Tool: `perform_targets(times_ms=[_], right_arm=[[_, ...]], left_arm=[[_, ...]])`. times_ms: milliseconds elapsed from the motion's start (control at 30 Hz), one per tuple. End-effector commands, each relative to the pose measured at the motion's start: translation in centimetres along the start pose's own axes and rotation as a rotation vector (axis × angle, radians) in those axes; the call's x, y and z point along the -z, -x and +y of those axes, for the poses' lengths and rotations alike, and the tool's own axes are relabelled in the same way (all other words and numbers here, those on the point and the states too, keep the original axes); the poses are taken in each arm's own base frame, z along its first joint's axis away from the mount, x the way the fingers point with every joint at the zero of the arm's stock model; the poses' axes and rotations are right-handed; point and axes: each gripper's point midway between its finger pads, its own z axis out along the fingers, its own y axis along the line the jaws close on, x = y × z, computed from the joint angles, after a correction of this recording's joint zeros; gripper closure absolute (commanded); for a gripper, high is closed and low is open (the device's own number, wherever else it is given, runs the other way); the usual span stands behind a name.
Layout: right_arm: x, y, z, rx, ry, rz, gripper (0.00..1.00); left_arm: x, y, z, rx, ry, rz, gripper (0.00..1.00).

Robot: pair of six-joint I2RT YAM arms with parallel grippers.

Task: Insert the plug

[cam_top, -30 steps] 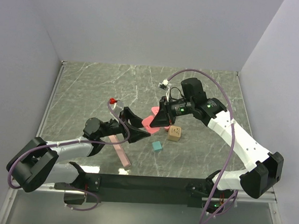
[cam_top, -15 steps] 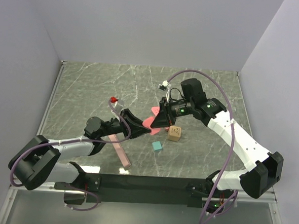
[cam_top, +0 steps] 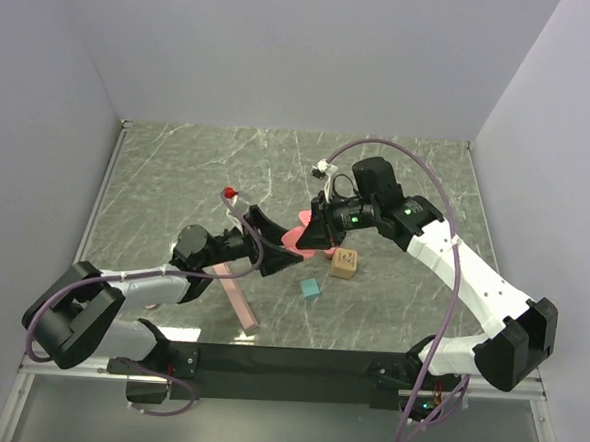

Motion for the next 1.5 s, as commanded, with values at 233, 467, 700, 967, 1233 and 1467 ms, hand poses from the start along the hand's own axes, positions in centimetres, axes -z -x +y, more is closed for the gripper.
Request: perform_targets(times_ms=[233, 467, 700, 967, 1233, 1467], right_arm=[[2.0, 4.1, -6.5, -0.054, -0.322, -0.203, 1.00], [3.4, 2.9, -11.1, -0.088, -0.553, -0.146, 1.00], [2.8, -0.8, -15.3, -0.150, -0.698, -0.016, 1.00], [1.4, -1.6, -18.8, -0.182, -0.781, 0.080, 1.00], [-0.2, -0.4, -20.9, -0.176, -0.792, 0.136, 1.00], [-1.6, 0.5, -22.6, -0.159, -0.808, 0.185, 1.00]], left_arm=[[-0.1, 1.7, 3.8, -0.095, 0.132, -0.028, 0.01], [2.2, 2.3, 12.8, -0.073, 0.435, -0.038, 0.01], [0.7, 3.1, 20.8, -0.052, 0.659, -0.057, 0.01], [-0.1, 0.6, 27.0, -0.052, 0.810, 0.035, 0.00], [-0.8, -2.1, 29.4, -0.032, 0.863, 0.112, 0.01], [-0.3, -4.0, 30.4, 0.007, 0.878, 0.138, 0.00]])
